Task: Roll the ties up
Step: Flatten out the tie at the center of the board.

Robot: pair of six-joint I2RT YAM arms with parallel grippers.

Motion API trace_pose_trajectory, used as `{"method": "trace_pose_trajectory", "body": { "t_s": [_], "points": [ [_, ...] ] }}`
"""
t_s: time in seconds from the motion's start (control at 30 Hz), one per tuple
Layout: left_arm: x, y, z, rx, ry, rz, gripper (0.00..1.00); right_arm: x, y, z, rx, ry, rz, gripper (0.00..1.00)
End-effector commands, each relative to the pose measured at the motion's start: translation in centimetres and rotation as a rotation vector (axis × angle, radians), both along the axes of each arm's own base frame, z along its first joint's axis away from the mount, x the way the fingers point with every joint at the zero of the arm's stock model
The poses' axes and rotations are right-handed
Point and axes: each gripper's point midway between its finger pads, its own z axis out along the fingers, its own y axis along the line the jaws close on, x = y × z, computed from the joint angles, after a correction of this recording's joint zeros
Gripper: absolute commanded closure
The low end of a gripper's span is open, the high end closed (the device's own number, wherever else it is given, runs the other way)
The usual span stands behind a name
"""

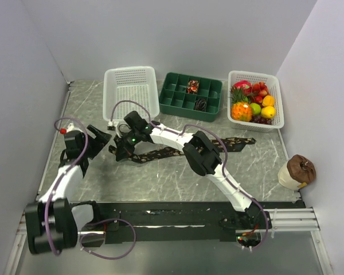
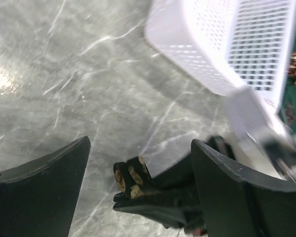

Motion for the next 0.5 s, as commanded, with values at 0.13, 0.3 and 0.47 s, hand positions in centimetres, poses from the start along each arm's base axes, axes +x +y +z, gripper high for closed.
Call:
{"method": "trace_pose_trajectory", "body": {
  "t_s": [0.13, 0.3, 0.47],
  "points": [
    [-0.9, -2.4, 2.8, 0.012, -0.255, -0.16, 0.22, 0.0, -1.6, 4.7, 0.128, 0.039, 0.084, 0.97],
    [-1.7, -4.0, 2.3, -0.033, -0.31, -0.242, 0.27, -0.4, -1.9, 6.3, 0.18, 0.069, 0.122, 0.97],
    [-2.4, -4.6, 1.8, -0.081, -0.356, -0.243, 0.29, -0.9, -2.2, 7.5, 0.213, 0.082, 0.156, 0.97]
  ]
}}
